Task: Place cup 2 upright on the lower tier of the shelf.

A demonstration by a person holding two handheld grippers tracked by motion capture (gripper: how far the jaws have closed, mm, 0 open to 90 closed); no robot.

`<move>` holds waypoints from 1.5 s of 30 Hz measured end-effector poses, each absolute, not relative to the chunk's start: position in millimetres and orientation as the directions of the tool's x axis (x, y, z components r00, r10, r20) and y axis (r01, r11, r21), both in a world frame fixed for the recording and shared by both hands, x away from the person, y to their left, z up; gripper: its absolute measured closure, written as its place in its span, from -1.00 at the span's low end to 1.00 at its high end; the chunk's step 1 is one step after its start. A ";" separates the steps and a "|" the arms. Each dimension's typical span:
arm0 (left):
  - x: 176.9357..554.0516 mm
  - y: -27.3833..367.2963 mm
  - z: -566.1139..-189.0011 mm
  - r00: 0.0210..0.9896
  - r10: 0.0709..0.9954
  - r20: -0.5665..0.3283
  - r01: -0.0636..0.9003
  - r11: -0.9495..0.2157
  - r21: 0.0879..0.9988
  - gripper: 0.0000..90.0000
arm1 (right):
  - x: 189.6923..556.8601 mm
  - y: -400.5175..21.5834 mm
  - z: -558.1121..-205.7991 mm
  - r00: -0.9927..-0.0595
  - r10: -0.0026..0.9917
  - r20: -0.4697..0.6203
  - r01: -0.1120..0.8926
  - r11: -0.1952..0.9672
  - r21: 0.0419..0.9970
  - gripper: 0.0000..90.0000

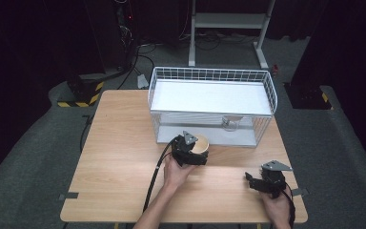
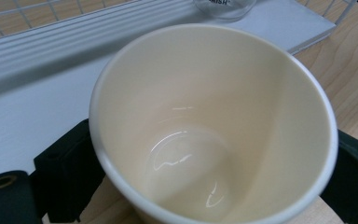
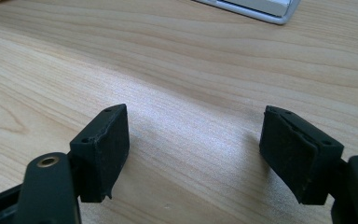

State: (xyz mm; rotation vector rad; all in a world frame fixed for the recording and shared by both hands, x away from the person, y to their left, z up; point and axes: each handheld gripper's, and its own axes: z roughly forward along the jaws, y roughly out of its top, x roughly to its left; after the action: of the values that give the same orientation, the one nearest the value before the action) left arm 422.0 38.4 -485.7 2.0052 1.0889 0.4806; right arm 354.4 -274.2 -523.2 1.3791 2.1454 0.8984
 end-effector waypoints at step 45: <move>418.9 51.7 -472.8 0.537 0.842 -0.060 0.510 -0.267 0.818 -0.79 | 354.5 -274.2 -523.3 -0.411 0.911 -0.013 0.630 0.295 0.718 -0.47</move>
State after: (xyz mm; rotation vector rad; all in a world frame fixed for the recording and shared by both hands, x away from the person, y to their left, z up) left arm 418.9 51.7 -472.8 1.9340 1.1001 0.4980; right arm 354.5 -274.2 -523.3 1.3785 2.1468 0.8987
